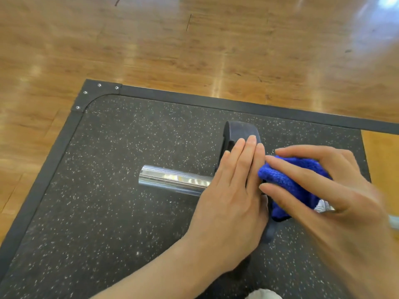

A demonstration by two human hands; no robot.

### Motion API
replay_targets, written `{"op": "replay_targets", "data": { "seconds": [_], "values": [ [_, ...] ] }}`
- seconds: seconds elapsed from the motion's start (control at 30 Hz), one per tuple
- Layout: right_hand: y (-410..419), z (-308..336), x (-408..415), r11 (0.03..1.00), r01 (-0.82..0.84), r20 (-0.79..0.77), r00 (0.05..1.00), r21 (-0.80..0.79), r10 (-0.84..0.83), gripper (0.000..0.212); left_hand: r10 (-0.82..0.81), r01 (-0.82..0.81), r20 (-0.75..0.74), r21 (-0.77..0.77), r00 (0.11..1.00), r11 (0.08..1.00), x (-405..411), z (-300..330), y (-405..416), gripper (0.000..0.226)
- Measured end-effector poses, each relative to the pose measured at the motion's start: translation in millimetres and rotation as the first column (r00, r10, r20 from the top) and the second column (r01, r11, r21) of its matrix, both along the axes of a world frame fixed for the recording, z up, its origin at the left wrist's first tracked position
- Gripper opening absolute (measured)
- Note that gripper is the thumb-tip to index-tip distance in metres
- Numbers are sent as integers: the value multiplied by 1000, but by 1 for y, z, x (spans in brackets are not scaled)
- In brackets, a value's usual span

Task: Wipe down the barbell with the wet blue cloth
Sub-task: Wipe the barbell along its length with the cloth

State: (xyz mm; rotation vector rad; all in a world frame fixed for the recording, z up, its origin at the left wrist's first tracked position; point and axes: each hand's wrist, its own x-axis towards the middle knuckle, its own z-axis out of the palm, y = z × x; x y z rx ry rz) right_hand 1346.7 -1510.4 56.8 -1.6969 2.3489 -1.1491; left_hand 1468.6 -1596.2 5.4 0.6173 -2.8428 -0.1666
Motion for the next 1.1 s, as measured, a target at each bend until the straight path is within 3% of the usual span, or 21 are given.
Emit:
{"op": "replay_targets", "data": {
  "seconds": [0.2, 0.37, 0.53, 0.67, 0.77, 0.87, 1.1],
  "values": [
    [-9, -1, -15, 998, 20, -44, 999, -67, -23, 32, 69, -3, -233, 270, 970, 963, -22, 3, -25, 63],
    [-11, -1, -16, 992, 55, -59, 996, -111, -62, 34, 80, 6, -215, 371, 973, 929, -41, 5, -46, 75],
    [-13, 10, -12, 995, 71, -86, 993, -73, -78, 37, 42, 17, -115, 464, 992, 885, -55, 12, -69, 58],
    [-21, 18, -3, 997, 55, -150, 987, -53, -62, 32, 25, 80, -176, 566, 984, 820, -47, 10, -85, 57],
    [-26, 22, 2, 999, 37, -187, 982, 3, -36, 31, 24, 103, -218, 554, 976, 826, -26, -1, -97, 56],
    [-36, 27, 6, 997, 23, -229, 973, 71, -6, 32, 8, 83, -167, 528, 986, 845, -3, -11, -113, 64],
    [-63, 33, 18, 964, -98, -368, 911, 248, 188, 31, -5, 56, -104, 496, 995, 866, 33, -28, -147, 60]
  ]
}}
